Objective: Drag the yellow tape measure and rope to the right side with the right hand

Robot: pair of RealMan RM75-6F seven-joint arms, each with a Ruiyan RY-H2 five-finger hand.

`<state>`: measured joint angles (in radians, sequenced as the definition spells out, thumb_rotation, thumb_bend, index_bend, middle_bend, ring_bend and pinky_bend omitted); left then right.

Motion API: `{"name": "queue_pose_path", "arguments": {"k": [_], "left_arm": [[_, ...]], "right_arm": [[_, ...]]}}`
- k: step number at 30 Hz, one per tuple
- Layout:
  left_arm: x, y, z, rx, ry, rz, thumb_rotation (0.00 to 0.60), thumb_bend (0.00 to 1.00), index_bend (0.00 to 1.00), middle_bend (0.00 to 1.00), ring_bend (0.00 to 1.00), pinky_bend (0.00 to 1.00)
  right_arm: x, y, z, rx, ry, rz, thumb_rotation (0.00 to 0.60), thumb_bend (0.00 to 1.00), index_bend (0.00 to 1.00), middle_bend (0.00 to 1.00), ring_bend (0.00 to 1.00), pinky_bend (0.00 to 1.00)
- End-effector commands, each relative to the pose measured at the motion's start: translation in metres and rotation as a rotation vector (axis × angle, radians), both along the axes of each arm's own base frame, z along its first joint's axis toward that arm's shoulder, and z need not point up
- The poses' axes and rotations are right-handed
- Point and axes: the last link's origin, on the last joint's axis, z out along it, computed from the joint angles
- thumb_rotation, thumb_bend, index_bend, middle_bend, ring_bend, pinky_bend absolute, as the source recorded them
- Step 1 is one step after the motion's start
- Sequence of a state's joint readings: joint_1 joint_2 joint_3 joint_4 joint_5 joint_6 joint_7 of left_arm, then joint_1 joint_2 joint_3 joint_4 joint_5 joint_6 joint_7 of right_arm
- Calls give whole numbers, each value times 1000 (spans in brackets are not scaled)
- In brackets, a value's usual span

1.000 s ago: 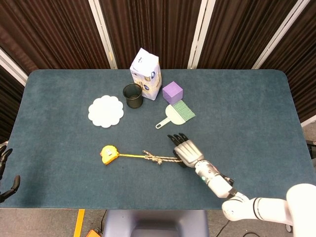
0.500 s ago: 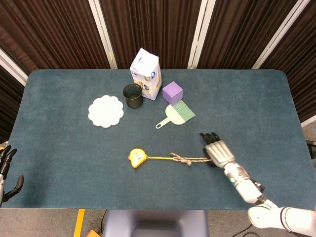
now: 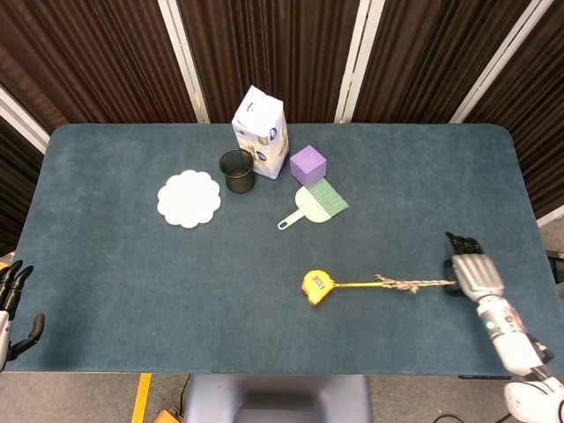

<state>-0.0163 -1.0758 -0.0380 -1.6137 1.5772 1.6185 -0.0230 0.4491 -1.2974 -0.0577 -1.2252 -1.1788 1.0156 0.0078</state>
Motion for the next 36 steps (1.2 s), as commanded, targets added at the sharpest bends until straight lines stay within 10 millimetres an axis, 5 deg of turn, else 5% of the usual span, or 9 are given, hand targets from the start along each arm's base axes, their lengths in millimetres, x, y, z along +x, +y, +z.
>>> {"name": "queue_pose_path", "arguments": {"k": [1,12,19,25,31,36], "left_arm": [[0,0,-1,-3,2,1,600,466,47,0,0,75],[1,2,-3,-4,11,6,600,466,46,0,0,75],[1,1,-3,0,9,3,600,466,46,0,0,74],[-1,0,-1,2,6,6,600,465,46,0,0,74],[0,1,0,3,3,4,600,466,47,0,0,75],[0,0,0,2,3,1,600,466,47,0,0,75]], "right_arm": [[-22,5,22,-69,-4,-57,600,438,831,14,0,0],[-65,19,58,-183,-13,-181,600,438,840,14,0,0],[-69,15,62,-218,29,-164,600,438,845,14,0,0],[-42,13,42,-163,-92,-119,600,423,672,15,0,0],[-2,20,29,-78,-214,-46,600,146,415,8,0,0],[32,32,27,-77,-263,61,600,16,360,1,0,0]]}}
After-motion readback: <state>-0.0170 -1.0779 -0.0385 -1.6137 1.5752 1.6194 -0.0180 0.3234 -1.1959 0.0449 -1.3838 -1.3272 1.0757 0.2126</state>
